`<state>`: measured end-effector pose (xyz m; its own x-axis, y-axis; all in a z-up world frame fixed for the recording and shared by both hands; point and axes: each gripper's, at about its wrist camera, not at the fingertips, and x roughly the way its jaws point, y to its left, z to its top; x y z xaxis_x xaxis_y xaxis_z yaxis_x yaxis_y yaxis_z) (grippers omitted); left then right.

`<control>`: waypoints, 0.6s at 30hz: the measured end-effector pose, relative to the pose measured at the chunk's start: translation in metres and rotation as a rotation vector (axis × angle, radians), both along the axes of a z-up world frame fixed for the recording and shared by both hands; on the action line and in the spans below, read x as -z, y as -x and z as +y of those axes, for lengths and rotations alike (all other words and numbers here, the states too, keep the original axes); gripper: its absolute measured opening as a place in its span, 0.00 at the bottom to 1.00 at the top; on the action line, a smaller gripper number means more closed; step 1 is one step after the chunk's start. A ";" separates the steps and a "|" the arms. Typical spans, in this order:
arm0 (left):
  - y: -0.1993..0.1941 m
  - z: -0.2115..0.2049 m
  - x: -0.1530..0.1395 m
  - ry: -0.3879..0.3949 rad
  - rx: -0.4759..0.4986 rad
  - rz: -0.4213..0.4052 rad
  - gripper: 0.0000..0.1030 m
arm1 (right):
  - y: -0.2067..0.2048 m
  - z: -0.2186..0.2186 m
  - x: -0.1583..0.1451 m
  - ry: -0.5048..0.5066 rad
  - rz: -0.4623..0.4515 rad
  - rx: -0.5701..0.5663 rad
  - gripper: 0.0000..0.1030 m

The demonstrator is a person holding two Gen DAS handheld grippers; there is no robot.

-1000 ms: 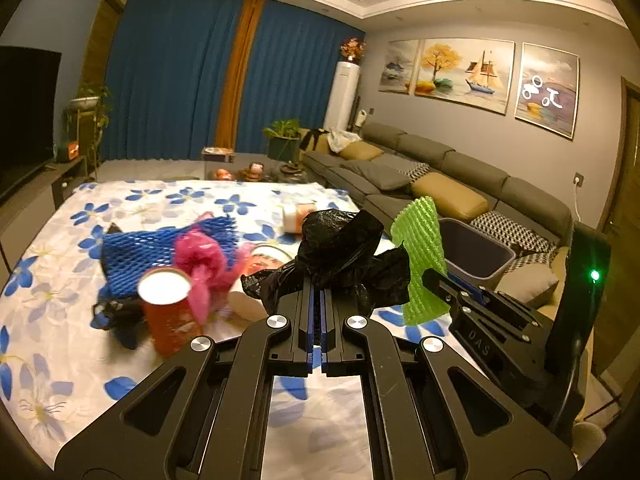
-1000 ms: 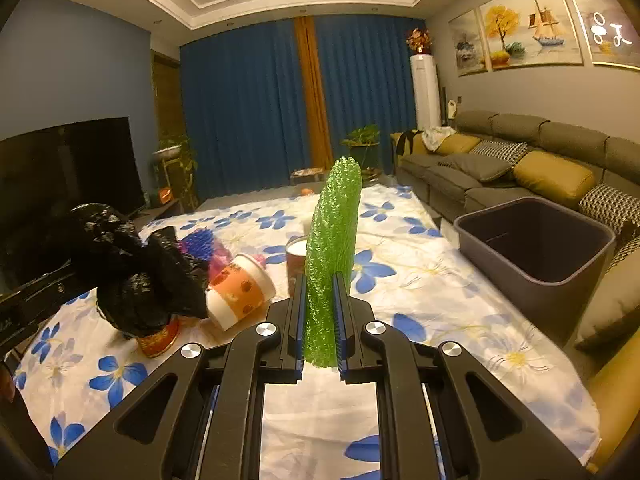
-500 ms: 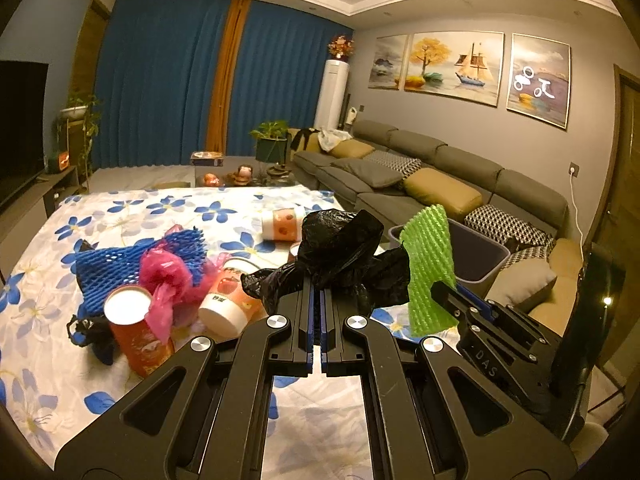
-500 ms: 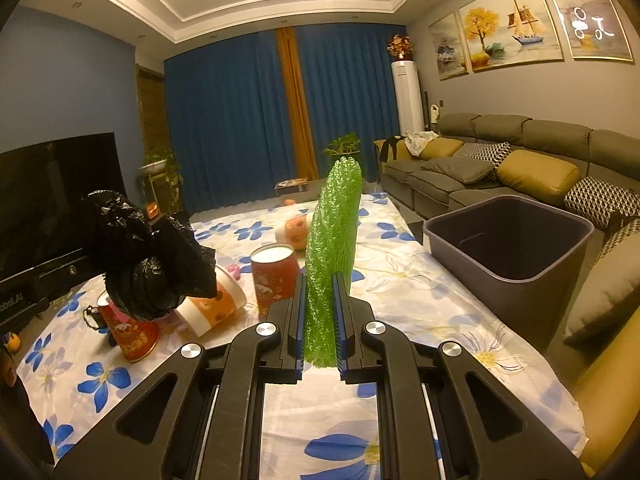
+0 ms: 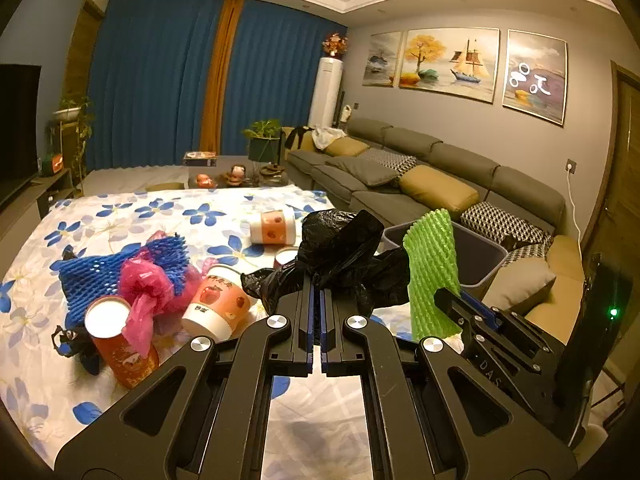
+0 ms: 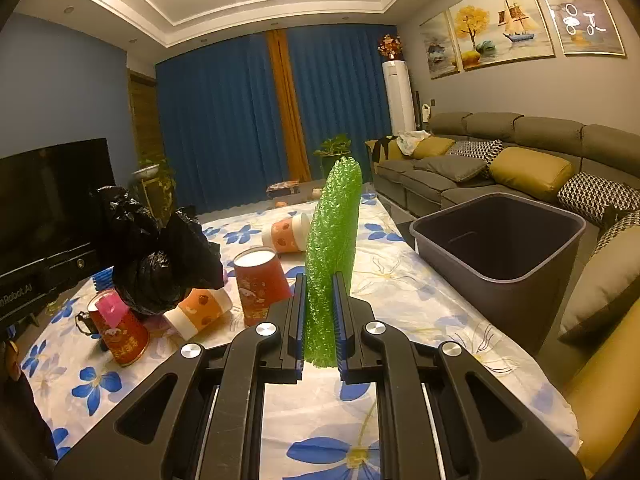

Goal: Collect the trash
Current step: 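Carry the black bag and green sleeve to the grey bin and open both tools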

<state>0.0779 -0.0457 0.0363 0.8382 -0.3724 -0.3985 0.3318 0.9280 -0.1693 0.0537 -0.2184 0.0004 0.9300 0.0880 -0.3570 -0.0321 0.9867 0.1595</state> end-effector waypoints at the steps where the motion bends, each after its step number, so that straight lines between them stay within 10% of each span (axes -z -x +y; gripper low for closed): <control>1: -0.001 -0.002 0.000 -0.002 0.002 0.000 0.01 | 0.000 -0.001 0.000 0.001 0.001 0.005 0.13; 18: -0.024 -0.032 0.000 -0.002 0.042 0.000 0.01 | -0.009 -0.023 0.000 -0.002 -0.003 0.067 0.13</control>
